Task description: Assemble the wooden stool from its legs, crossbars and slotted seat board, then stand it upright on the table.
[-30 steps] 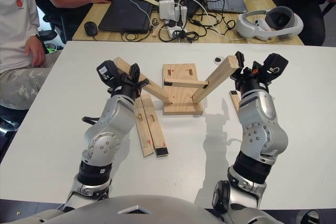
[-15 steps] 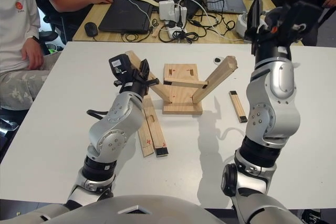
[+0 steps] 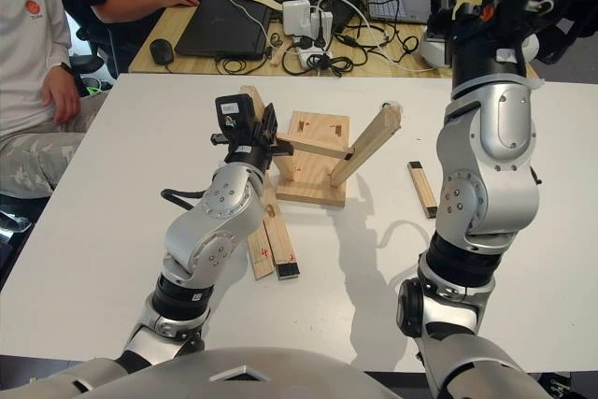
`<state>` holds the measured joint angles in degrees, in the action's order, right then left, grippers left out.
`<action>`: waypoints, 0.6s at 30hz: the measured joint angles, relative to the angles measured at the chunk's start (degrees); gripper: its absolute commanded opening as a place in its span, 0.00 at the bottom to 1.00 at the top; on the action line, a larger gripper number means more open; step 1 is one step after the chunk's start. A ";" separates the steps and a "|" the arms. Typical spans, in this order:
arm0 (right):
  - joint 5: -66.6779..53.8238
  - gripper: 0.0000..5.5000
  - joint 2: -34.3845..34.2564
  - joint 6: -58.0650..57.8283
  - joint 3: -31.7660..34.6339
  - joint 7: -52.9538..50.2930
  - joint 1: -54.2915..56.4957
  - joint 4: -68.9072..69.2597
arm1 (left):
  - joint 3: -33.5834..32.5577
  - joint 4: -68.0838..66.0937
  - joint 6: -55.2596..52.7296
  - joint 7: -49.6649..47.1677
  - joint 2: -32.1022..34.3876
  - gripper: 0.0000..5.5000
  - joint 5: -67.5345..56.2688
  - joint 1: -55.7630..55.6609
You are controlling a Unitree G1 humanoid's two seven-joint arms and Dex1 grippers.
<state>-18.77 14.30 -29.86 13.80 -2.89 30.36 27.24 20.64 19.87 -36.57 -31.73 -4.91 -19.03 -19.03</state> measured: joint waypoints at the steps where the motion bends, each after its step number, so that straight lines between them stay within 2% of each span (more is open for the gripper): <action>1: -0.01 0.65 -0.07 0.00 -0.14 0.07 0.00 0.00 | -0.32 -0.38 0.03 0.48 -0.01 0.19 -0.02 0.04; 2: -0.01 0.65 -0.16 0.00 -0.19 0.11 0.00 0.00 | -0.42 -0.48 0.10 0.79 -0.01 0.19 -0.02 0.06; 3: -0.01 0.65 -0.17 0.00 -0.19 0.12 0.00 -0.01 | -0.43 -0.51 0.15 0.96 -0.02 0.24 -0.01 0.06; 15: -0.03 0.65 -0.81 -0.03 -0.61 0.07 -0.01 0.31 | -2.44 1.81 4.42 1.71 -0.08 0.55 1.64 -0.02; 18: -0.04 0.65 -0.84 -0.06 -0.60 0.06 -0.01 0.43 | -3.13 2.38 4.68 1.90 -0.31 0.56 1.52 -0.64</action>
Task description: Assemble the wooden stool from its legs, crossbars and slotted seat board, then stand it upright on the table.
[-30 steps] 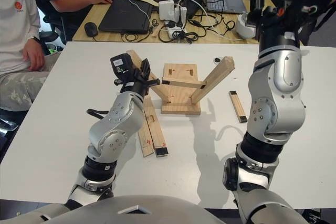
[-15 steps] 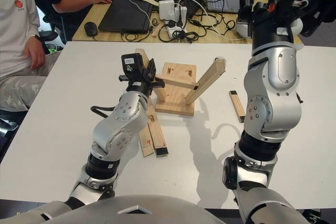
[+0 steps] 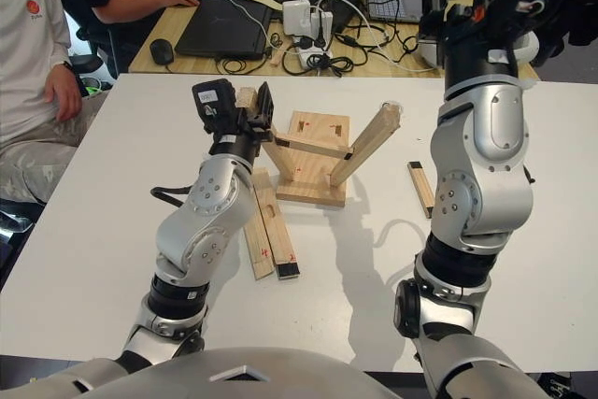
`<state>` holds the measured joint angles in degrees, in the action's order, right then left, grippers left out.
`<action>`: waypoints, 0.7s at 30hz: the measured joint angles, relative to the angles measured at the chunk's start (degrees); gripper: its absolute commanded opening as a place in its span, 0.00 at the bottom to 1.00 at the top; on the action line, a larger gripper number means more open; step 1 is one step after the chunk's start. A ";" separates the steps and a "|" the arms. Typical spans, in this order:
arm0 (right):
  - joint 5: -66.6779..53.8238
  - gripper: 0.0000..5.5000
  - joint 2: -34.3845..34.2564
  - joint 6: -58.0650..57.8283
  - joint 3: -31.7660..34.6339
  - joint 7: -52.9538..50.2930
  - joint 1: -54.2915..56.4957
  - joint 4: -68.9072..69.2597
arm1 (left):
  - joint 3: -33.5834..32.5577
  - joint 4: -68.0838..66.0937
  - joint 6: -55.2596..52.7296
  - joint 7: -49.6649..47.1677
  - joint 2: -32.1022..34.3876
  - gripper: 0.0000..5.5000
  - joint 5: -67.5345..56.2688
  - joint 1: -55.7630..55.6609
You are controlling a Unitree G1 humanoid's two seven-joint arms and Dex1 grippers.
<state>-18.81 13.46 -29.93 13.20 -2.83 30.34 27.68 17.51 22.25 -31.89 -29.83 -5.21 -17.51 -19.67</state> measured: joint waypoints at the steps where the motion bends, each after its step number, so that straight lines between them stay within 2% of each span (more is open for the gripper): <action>1: -0.13 0.65 -0.08 -0.16 -0.02 0.00 0.00 0.08 | -0.65 0.49 0.00 0.12 -0.15 0.56 -0.03 -0.34; 3: -0.75 0.65 -0.41 -0.72 -1.27 0.76 -0.13 1.29 | -1.91 1.84 0.04 0.23 -0.67 0.56 -0.04 -1.39; 7: -7.53 0.65 -4.67 -3.97 -9.47 4.52 -1.38 8.67 | -5.28 3.85 -0.04 0.22 -1.17 0.56 -0.12 -2.51; 9: -11.68 0.65 -5.45 -7.36 -11.05 5.67 -5.84 12.90 | -7.93 5.56 0.16 -0.31 -1.63 0.56 0.07 -3.03; 15: -12.01 0.65 0.45 -12.56 -12.18 7.42 -18.09 15.32 | -14.66 9.86 1.11 -1.00 -2.59 0.56 1.07 -3.43; 21: -4.77 0.65 2.44 -11.22 -18.17 8.68 -23.57 10.42 | -15.51 9.84 0.85 -0.71 -3.13 0.56 1.77 -3.77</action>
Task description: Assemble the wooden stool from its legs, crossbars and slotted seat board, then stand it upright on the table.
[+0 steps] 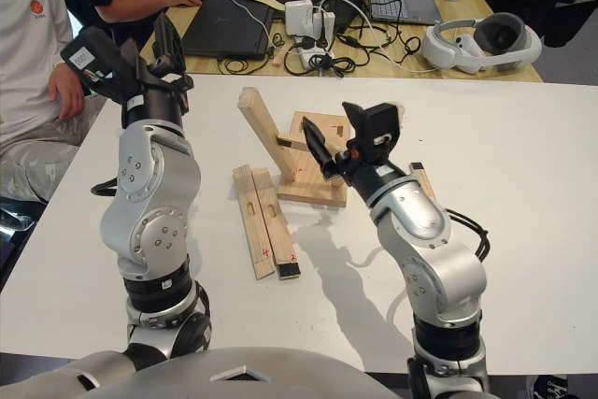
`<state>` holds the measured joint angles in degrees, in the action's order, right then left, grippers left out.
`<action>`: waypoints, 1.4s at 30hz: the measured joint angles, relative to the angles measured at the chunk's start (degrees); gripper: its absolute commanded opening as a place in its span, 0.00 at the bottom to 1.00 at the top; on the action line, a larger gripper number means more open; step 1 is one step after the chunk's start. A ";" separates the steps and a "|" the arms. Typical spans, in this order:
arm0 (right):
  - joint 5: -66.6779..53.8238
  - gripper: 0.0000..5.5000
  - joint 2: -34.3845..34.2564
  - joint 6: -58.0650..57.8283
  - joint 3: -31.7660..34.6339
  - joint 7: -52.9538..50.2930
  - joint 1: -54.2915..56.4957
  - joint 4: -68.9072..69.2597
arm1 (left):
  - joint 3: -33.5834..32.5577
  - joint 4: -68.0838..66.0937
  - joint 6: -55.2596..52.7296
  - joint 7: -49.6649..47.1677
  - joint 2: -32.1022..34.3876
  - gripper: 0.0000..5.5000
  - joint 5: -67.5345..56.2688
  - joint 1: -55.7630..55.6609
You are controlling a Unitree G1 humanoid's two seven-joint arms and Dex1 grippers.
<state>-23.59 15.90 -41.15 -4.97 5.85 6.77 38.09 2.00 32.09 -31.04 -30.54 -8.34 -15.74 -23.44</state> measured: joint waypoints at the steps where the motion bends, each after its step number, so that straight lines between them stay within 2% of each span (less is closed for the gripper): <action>1: 0.89 0.65 -0.04 0.59 -0.64 0.16 -0.12 -0.84 | 0.06 -0.02 -0.06 0.05 -0.10 0.56 0.03 -0.11; 5: 3.78 0.65 -0.10 2.91 -3.30 2.32 -0.07 -5.60 | 0.10 -0.21 -0.62 0.37 -0.24 0.56 0.09 -0.21; 9: 7.18 0.65 3.11 2.68 -5.95 4.91 0.16 -8.72 | 0.24 -0.26 -0.85 0.51 -0.28 0.56 0.46 -0.20; 16: 10.97 0.65 7.97 4.22 -6.21 9.89 0.98 -10.86 | 0.23 -0.87 -0.86 0.90 -0.28 0.56 0.63 -0.15; 20: 16.08 0.65 14.53 12.78 -7.72 16.82 1.71 -14.86 | 0.23 -1.29 -0.85 1.13 -0.28 0.56 1.14 -0.07; 22: 16.54 0.65 15.36 16.22 -7.48 19.56 2.22 -16.87 | 0.23 -1.32 -0.83 1.19 -0.28 0.56 1.40 0.00; 24: 12.44 0.65 12.98 17.31 -5.01 21.24 2.68 -17.64 | 0.23 -1.36 -0.82 1.27 -0.28 0.56 1.59 0.17; 26: 5.38 0.65 6.84 15.95 -0.99 19.23 4.65 -16.05 | 0.20 -1.41 -0.82 1.38 -0.28 0.56 1.62 0.32; 28: -1.11 0.65 -0.77 13.05 2.56 13.72 8.02 -12.48 | 0.13 -1.44 -0.82 1.43 -0.28 0.56 1.65 0.33; 32: -3.09 0.65 -9.41 9.97 4.53 3.28 9.68 -12.09 | 0.12 -1.46 -0.85 1.47 -0.28 0.56 1.65 0.18; 34: -0.44 0.65 -10.93 9.90 4.00 -0.19 9.82 -14.07 | 0.18 -1.58 -0.87 1.66 -0.28 0.56 1.63 0.02; 37: 5.05 0.65 -9.64 7.83 0.94 -1.96 9.24 -18.19 | 0.17 -1.78 -0.93 2.00 -0.28 0.56 1.60 -0.01; 42: 13.82 0.65 -3.20 6.87 -6.40 0.80 9.33 -22.73 | 0.18 -1.88 -0.96 2.05 -0.28 0.56 1.61 -0.02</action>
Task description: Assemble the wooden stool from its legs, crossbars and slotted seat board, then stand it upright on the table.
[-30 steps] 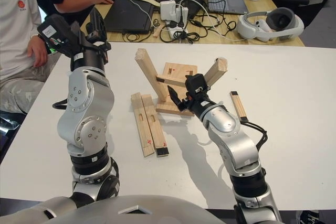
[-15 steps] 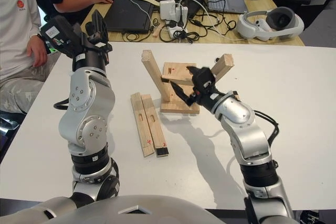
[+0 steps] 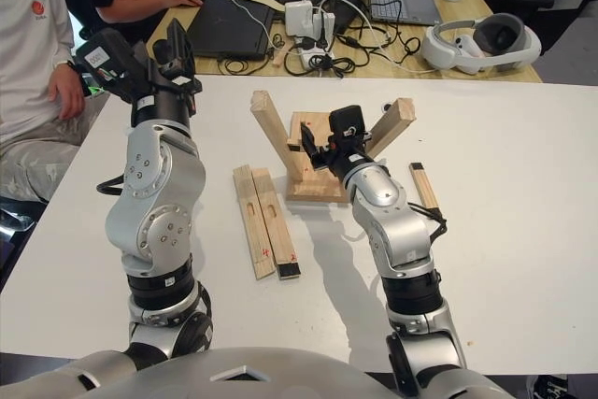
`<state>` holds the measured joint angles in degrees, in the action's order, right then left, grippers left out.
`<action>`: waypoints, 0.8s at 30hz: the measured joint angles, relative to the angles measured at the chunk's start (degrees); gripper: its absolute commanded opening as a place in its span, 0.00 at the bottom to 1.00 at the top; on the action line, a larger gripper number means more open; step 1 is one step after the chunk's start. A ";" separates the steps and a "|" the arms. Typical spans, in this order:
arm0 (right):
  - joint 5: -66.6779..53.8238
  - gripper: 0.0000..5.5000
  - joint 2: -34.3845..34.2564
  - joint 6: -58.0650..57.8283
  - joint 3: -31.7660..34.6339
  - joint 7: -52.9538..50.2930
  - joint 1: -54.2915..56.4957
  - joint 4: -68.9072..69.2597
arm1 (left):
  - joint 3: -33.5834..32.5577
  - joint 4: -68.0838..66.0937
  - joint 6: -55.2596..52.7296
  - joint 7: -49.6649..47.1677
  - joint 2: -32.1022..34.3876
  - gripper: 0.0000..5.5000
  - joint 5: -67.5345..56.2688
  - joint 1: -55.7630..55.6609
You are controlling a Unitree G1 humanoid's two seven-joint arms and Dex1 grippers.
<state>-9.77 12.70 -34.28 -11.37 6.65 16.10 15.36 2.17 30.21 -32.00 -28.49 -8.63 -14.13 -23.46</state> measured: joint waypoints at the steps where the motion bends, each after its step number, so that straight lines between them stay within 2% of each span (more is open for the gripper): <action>1: 1.07 0.65 0.81 0.95 -0.83 0.30 0.07 -0.32 | 0.02 0.00 0.00 0.00 0.00 0.56 0.00 0.00; 6: 3.42 0.65 0.73 4.99 -0.60 0.64 0.36 -2.31 | 0.01 -0.03 0.00 0.19 0.01 0.56 0.00 -0.03; 10: -0.09 0.65 -5.91 8.03 4.31 -1.22 2.34 -1.41 | -2.09 -1.58 -0.82 2.96 0.43 0.56 -0.19 -1.83; 12: -2.91 0.65 -9.43 9.29 6.69 -2.24 5.78 1.36 | -4.17 -1.86 -1.42 5.65 2.23 0.56 -1.59 -6.28; 15: -12.17 0.65 -14.02 7.72 13.69 -4.23 12.94 6.05 | -10.43 -4.14 -5.67 15.19 6.91 0.56 -12.12 -17.74; 18: -18.00 0.65 -13.60 6.46 19.91 -6.40 21.48 8.44 | -14.62 -5.78 -11.82 25.18 11.50 0.56 -24.83 -22.13; 22: -20.99 0.65 -9.09 5.53 25.97 -7.57 27.45 8.55 | -19.20 -8.36 -16.14 32.32 16.10 0.56 -35.44 -22.21; 24: -21.43 0.65 -5.30 5.54 28.54 -8.15 30.66 8.33 | -17.72 -11.20 -17.68 35.94 17.60 0.56 -36.89 -20.20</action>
<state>-31.20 7.40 -28.74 17.18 -1.50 46.76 23.69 -15.54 19.01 -49.68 7.46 8.98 -51.01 -43.66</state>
